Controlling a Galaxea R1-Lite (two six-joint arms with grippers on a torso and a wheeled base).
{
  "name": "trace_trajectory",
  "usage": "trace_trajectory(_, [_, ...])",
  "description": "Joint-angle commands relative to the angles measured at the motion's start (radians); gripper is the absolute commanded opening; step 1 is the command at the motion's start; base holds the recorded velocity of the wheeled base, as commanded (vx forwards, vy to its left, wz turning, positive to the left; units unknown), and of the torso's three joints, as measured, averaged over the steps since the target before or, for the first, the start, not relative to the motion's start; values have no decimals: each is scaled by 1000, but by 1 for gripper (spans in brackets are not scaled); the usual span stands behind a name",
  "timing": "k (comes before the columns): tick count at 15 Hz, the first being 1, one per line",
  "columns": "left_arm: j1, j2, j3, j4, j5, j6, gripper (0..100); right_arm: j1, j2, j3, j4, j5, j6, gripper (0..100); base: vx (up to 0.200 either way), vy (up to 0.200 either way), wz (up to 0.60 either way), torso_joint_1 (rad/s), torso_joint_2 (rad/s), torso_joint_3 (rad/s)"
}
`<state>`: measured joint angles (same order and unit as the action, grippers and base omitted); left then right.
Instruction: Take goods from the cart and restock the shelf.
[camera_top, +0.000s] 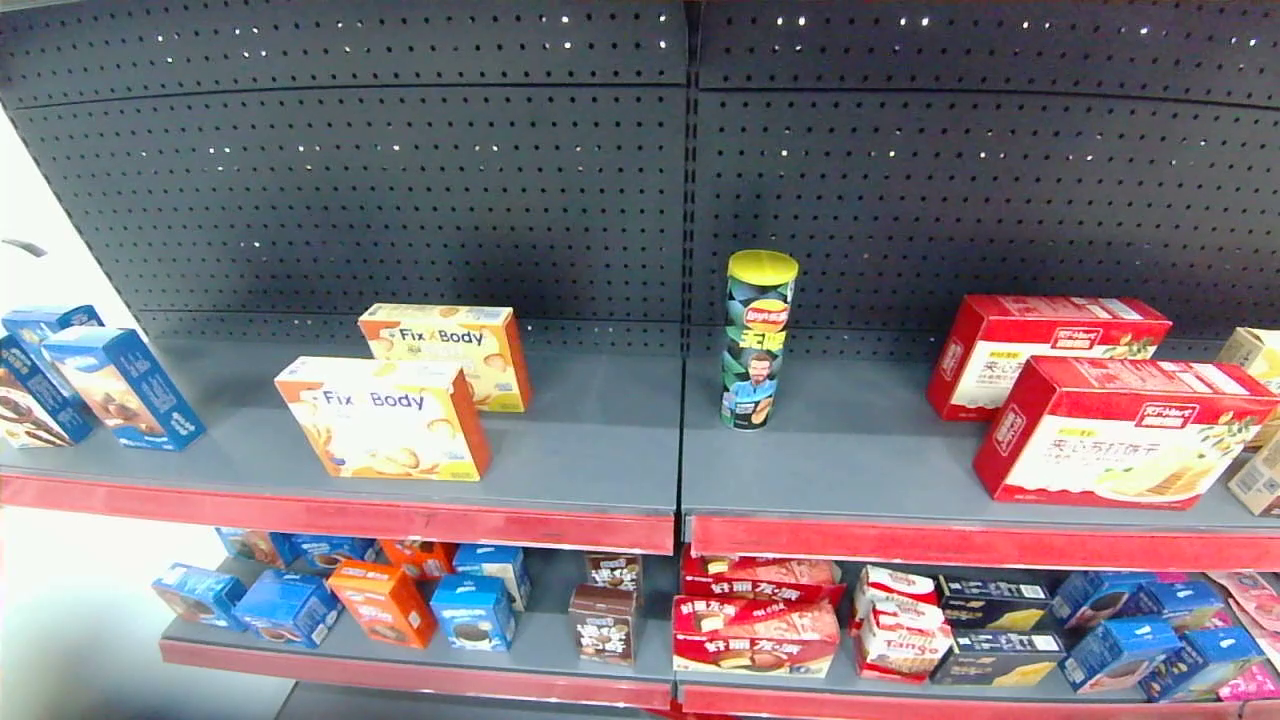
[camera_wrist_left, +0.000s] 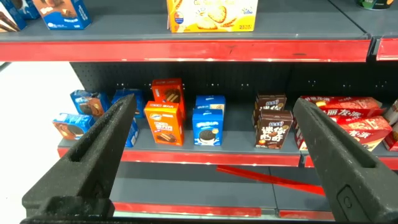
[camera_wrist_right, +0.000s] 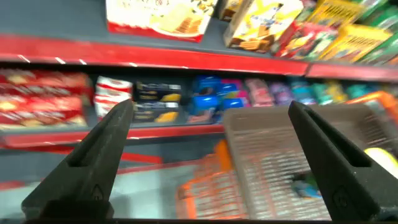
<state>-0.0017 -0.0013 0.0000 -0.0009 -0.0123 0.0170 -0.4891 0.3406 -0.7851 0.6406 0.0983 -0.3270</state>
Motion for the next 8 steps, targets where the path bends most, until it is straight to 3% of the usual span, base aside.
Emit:
trace_trajectory(1, [0, 1, 0, 1, 0, 0, 100, -28, -81, 30, -3, -3, -26, 100, 0, 0, 0, 0, 0, 0])
trace_trajectory(4, [0, 1, 0, 1, -1, 4, 100, -161, -103, 33, -3, 0, -26, 100, 0, 0, 0, 0, 0, 0])
trace_trajectory(7, [0, 1, 0, 1, -1, 3, 100, -178, -144, 43, -1, 0, -35, 100, 0, 0, 0, 0, 0, 0])
trace_trajectory(8, [0, 1, 0, 1, -1, 3, 100, -178, -152, 52, -3, -2, -47, 100, 0, 0, -600, 2, -7, -2])
